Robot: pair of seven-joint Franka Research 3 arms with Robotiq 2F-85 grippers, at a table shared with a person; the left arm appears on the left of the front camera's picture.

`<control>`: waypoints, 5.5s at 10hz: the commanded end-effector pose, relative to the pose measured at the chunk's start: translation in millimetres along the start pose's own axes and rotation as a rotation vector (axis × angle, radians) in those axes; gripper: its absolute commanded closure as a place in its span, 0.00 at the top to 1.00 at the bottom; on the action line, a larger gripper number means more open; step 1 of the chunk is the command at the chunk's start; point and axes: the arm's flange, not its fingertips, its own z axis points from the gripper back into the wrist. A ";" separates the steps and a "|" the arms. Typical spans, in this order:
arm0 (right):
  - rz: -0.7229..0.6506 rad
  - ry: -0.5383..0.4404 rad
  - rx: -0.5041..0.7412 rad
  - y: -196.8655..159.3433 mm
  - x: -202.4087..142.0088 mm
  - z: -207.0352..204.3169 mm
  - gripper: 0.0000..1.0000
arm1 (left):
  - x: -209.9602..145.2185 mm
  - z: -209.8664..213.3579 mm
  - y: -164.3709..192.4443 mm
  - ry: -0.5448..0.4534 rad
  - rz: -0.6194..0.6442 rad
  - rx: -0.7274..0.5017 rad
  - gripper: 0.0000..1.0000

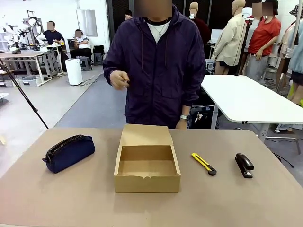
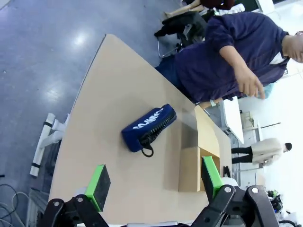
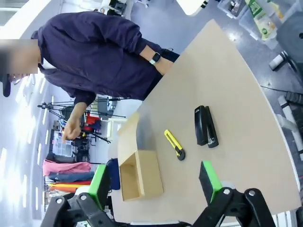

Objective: Pack the items into the box.
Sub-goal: Pick up the item indicated by the person and place it inside the Mailer Box.

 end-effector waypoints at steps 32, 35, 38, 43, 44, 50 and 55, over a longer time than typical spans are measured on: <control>0.050 0.029 0.009 13.9 -1.4 -3.0 1.00 | -29.4 -332.5 -177.4 0.843 -1.187 0.341 1.00; 0.050 0.029 0.009 13.9 -1.4 -3.0 1.00 | -30.2 -366.2 -163.8 0.839 -1.318 0.223 1.00; 0.050 0.029 0.009 13.9 -1.4 -3.0 1.00 | -40.6 -373.6 -165.1 0.857 -1.323 0.236 1.00; 0.050 0.029 0.009 13.9 -1.4 -3.0 1.00 | -41.9 -408.2 -127.7 0.841 -1.381 0.248 1.00; 0.050 0.029 0.009 13.9 -1.4 -3.0 1.00 | -45.3 -416.8 -114.6 0.870 -1.355 0.294 1.00; 0.050 0.029 0.009 13.9 -1.4 -3.0 1.00 | -71.7 -454.3 -77.2 0.976 -1.298 0.254 1.00; 0.050 0.029 0.009 13.9 -1.4 -3.0 1.00 | -70.9 -446.9 -84.4 0.966 -1.316 0.265 0.00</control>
